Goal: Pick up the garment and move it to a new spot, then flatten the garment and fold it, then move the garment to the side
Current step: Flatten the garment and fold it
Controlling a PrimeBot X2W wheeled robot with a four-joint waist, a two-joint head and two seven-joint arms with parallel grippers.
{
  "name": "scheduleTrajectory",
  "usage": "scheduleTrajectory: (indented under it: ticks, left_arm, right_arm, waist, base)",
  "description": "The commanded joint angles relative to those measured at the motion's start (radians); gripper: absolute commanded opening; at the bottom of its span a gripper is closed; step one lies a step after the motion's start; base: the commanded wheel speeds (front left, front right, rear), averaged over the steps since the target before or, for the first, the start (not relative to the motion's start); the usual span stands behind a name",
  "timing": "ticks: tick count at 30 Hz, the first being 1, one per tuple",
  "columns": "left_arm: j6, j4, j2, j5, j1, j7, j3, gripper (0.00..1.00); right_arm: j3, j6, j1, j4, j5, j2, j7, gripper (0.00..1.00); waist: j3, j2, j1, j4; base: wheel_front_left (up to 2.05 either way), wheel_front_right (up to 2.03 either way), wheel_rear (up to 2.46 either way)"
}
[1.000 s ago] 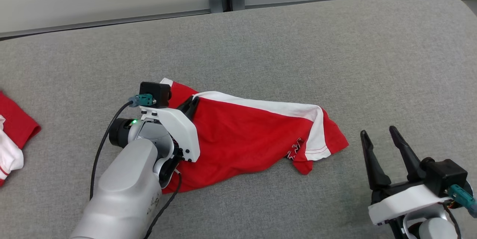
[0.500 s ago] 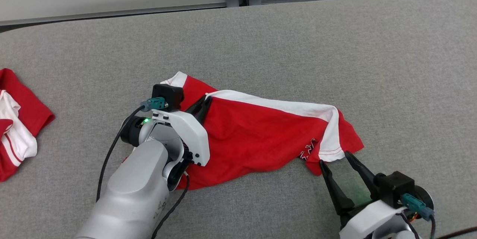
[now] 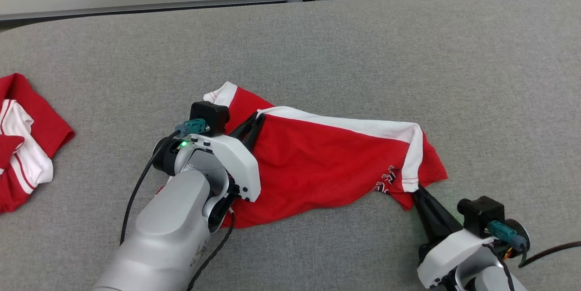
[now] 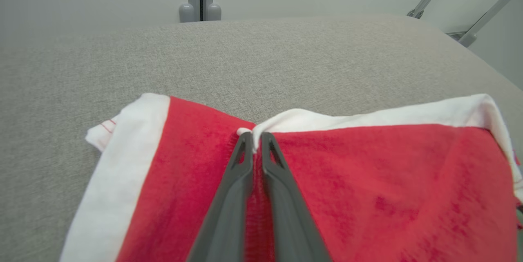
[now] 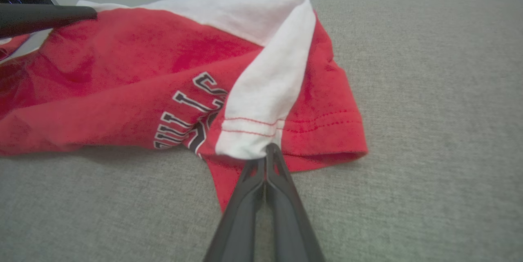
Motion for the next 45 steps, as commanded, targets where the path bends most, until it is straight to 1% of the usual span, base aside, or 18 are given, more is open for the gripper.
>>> scheduleTrajectory:
  ticks: [1,5,9,15,19,24,28,31,34,38,41,43,45]
  left_arm:
    - [-0.001,-0.004,0.006,0.001,-0.021,-0.014,-0.002,0.0]
    - [0.003,-0.011,0.011,0.004,-0.018,-0.03,-0.002,0.0]
    - [0.019,-0.039,0.024,0.011,-0.011,-0.068,0.003,0.0]
    - [0.065,-0.149,0.064,0.024,0.007,-0.124,0.026,0.0]
    - [0.11,-0.283,0.103,0.042,0.019,-0.144,0.047,0.0]
    - [0.176,-0.495,0.16,0.075,0.027,-0.15,0.074,0.0]
    - [0.232,-0.668,0.216,0.113,0.016,-0.132,0.094,0.0]
    - [0.273,-0.783,0.255,0.138,0.014,-0.104,0.105,0.0]
    - [0.304,-0.879,0.287,0.151,0.026,-0.074,0.116,0.0]
    - [0.327,-0.957,0.31,0.151,0.044,-0.038,0.122,0.0]
    - [0.334,-0.976,0.314,0.145,0.055,-0.023,0.12,0.0]
    - [0.334,-0.976,0.312,0.139,0.048,-0.023,0.123,0.0]
    - [0.324,-0.955,0.309,0.133,0.029,-0.024,0.126,0.0]
  right_arm:
    - [-0.016,0.0,-0.013,-0.003,0.001,-0.007,-0.021,0.0]
    - [-0.039,0.0,-0.014,-0.021,-0.004,-0.013,-0.038,0.0]
    - [-0.085,0.0,-0.015,-0.068,-0.014,-0.026,-0.061,0.0]
    - [-0.174,0.0,-0.014,-0.192,-0.048,-0.049,-0.078,0.0]
    - [-0.227,0.0,-0.028,-0.296,-0.064,-0.076,-0.08,0.0]
    - [-0.271,-0.001,-0.063,-0.442,-0.079,-0.134,-0.054,0.0]
    - [-0.292,-0.001,-0.094,-0.545,-0.071,-0.199,-0.006,0.0]
    - [-0.309,-0.001,-0.116,-0.596,-0.055,-0.246,0.032,0.0]
    - [-0.327,-0.001,-0.132,-0.631,-0.034,-0.278,0.063,0.0]
    - [-0.333,-0.001,-0.141,-0.657,-0.007,-0.296,0.091,0.0]
    - [-0.325,-0.001,-0.15,-0.655,0.015,-0.301,0.107,0.0]
    - [-0.318,-0.001,-0.163,-0.644,0.029,-0.301,0.117,0.0]
    - [-0.302,-0.001,-0.184,-0.623,0.046,-0.301,0.12,0.0]
  waist:
    - [-0.003,0.0,0.0,0.0]
    - [-0.009,0.0,0.0,0.0]
    - [-0.025,0.0,0.0,-0.002]
    - [-0.064,0.0,0.0,0.002]
    - [-0.09,0.0,0.0,0.009]
    - [-0.122,0.0,0.0,0.015]
    - [-0.143,0.0,0.0,0.019]
    - [-0.159,0.0,0.0,0.02]
    - [-0.168,0.0,0.0,0.019]
    - [-0.167,0.0,0.0,0.019]
    - [-0.157,0.0,0.0,0.018]
    - [-0.145,0.0,0.0,0.017]
    - [-0.131,0.0,0.0,0.015]
  base:
    - [0.0,0.0,0.0]
    - [0.0,0.0,0.0]
    - [0.0,0.0,0.0]
    - [0.0,0.0,0.0]
    - [0.0,0.0,0.0]
    - [0.0,0.0,0.0]
    - [0.0,0.0,0.0]
    - [0.0,0.0,0.0]
    - [0.0,0.0,0.0]
    - [0.0,0.0,0.0]
    - [0.0,0.0,0.0]
    - [0.0,0.0,0.0]
    - [0.0,0.0,0.0]
